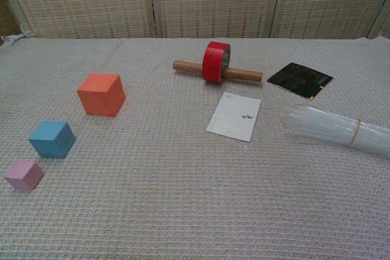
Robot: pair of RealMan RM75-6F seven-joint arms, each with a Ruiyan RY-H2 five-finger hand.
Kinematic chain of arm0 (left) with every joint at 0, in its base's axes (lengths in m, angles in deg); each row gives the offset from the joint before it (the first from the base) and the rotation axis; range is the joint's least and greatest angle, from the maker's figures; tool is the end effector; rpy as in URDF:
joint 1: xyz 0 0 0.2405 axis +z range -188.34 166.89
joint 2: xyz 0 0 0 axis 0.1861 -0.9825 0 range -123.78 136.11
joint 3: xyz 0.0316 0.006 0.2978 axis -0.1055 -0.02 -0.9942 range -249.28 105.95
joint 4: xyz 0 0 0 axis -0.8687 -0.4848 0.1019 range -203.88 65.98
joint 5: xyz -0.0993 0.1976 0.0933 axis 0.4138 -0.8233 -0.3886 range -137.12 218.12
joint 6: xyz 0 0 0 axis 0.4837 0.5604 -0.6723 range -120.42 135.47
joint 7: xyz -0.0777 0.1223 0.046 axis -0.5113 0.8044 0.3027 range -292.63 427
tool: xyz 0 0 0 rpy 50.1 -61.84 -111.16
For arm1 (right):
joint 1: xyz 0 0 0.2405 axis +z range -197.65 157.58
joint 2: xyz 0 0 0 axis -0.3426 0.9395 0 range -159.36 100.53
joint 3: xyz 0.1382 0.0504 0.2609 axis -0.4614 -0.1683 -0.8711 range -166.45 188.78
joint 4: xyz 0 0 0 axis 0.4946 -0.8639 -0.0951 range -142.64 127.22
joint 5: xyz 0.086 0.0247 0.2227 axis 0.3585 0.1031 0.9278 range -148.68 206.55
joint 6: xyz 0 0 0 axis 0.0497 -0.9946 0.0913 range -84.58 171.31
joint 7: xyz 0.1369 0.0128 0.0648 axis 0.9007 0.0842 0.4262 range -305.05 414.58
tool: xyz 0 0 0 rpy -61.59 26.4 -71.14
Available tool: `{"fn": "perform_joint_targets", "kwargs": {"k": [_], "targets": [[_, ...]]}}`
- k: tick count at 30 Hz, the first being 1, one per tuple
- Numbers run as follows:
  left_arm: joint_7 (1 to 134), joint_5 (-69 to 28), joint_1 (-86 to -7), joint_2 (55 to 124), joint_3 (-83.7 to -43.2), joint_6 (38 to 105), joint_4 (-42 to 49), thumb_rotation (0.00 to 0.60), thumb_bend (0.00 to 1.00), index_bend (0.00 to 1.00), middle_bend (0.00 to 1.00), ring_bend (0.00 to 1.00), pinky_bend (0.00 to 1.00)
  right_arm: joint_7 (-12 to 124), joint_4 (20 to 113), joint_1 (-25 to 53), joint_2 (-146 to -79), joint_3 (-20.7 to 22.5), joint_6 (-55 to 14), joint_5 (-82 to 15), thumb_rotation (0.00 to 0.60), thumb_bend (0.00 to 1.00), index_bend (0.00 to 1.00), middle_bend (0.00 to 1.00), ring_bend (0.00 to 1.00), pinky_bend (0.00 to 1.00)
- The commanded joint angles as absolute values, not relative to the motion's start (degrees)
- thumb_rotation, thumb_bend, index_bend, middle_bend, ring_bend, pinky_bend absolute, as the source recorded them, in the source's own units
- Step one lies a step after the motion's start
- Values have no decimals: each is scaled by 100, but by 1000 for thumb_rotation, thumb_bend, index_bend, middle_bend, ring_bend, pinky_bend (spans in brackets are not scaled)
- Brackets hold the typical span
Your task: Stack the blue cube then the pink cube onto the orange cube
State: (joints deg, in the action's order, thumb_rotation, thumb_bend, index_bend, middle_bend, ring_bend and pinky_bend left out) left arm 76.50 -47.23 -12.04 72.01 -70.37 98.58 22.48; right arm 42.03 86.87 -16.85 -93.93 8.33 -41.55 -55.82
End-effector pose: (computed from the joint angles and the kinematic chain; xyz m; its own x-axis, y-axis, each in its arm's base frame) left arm -0.3654 0.1656 0.1498 0.5298 -0.0463 0.8469 0.8481 0.0257 -0.5292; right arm -0.3607 -0.1835 0.1445 0.5486 -0.0269 0.8357 -0.8351 0.0302 0.5492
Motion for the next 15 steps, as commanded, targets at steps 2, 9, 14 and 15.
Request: {"fn": "perform_joint_targets", "kwargs": {"k": [2, 9, 14, 15], "targets": [[7687, -4738, -1233, 7226, -7045, 9797, 2253, 600, 322, 81, 0, 0, 136, 4207, 8687, -1689, -9392, 834, -4154, -5575, 600, 161, 0, 0, 0, 0], [7907, -4813, -1686, 7453, -6950, 9199, 2114, 600, 321, 82, 57, 16, 221, 4183, 8681, -1703, -9398, 792, -4152, -5469, 600, 161, 0, 0, 0, 0], [8181, -4699, -2274, 7762, -6772, 8408, 1932, 600, 324, 111, 534, 455, 713, 4093, 8630, -1638, -9473, 734, -4032, -5329, 600, 161, 0, 0, 0, 0], [8227, -4593, -2421, 7836, -6725, 8161, 1906, 600, 325, 121, 650, 558, 798, 4077, 8621, -1617, -9486, 721, -3985, -5286, 600, 161, 0, 0, 0, 0]]}}
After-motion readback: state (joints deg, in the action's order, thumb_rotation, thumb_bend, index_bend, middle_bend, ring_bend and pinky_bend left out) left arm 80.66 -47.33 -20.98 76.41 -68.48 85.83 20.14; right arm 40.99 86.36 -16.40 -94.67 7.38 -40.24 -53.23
